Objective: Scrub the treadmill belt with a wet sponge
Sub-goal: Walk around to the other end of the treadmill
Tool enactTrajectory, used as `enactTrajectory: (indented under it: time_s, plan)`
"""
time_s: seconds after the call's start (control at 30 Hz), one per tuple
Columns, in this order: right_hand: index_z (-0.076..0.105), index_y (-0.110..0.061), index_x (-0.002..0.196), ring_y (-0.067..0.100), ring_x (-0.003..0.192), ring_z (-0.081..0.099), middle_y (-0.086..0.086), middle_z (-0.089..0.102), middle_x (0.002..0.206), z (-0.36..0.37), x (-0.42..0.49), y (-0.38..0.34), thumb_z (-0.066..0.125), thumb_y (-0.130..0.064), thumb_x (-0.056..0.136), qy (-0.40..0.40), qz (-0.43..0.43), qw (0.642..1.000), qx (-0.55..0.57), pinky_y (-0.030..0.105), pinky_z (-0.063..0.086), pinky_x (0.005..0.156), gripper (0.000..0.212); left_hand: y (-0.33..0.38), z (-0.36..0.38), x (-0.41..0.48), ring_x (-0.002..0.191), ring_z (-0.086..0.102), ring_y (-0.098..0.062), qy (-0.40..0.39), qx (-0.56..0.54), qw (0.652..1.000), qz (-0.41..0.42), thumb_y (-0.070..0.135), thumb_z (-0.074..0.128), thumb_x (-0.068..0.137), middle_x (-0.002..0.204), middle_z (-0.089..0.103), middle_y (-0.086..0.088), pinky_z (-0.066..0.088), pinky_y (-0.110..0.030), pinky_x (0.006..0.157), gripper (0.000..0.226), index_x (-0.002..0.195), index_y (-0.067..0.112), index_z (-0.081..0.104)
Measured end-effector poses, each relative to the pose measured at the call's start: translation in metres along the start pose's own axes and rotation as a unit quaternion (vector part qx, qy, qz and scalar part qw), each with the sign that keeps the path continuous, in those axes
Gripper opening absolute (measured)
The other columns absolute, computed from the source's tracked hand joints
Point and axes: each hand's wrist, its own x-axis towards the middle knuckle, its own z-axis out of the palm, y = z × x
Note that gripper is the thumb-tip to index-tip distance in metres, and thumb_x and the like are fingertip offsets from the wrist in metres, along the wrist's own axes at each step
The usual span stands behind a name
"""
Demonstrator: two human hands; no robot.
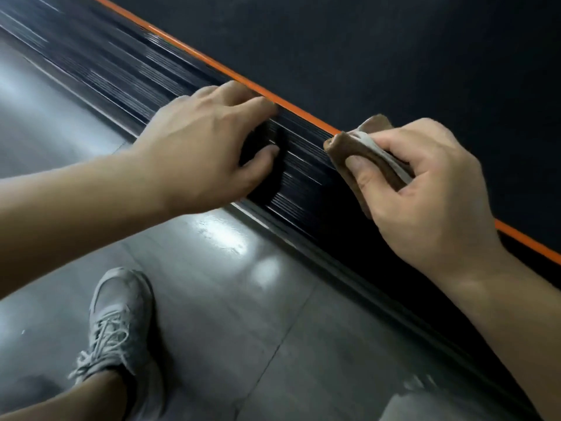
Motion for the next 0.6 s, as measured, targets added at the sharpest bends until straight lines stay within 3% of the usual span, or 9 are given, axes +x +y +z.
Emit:
enactTrajectory:
  time_s: [0.27,0.5,0.6]
  plan:
    - [0.074,-0.020,0.106,0.000,0.084,0.056,0.003,0.063,0.097,0.101,0.082,-0.097,0.067,-0.031,0.097,-0.001,-0.023,1.000,0.014,0.001,0.038,0.074,0.016,-0.142,-0.003,-0.006,0.113,0.058,-0.040,0.048,0.006,0.998,-0.030,0.052,0.040,0.094,0.129,0.059,-0.012,0.050,-0.054,0.091,0.057,0.137,0.018,0.055]
    - [0.074,-0.021,0.110,0.004,0.089,0.054,-0.001,0.059,0.100,0.176,0.155,-0.153,0.065,-0.035,0.097,0.003,-0.011,1.000,-0.009,0.001,0.037,0.078,0.021,-0.249,-0.003,0.007,0.118,0.054,-0.037,0.025,0.000,0.999,-0.040,0.055,0.037,0.093,0.132,0.056,-0.009,0.044,-0.050,0.094,0.059,0.137,0.019,0.054]
    - [0.073,-0.021,0.109,0.007,0.091,0.055,0.002,0.059,0.099,0.191,0.184,-0.162,0.064,-0.037,0.097,-0.015,-0.020,0.999,-0.025,0.007,0.039,0.079,0.023,-0.274,-0.009,0.028,0.122,0.052,-0.035,0.034,-0.007,0.999,-0.033,0.055,0.037,0.094,0.134,0.055,-0.008,0.043,-0.050,0.098,0.057,0.138,0.021,0.053]
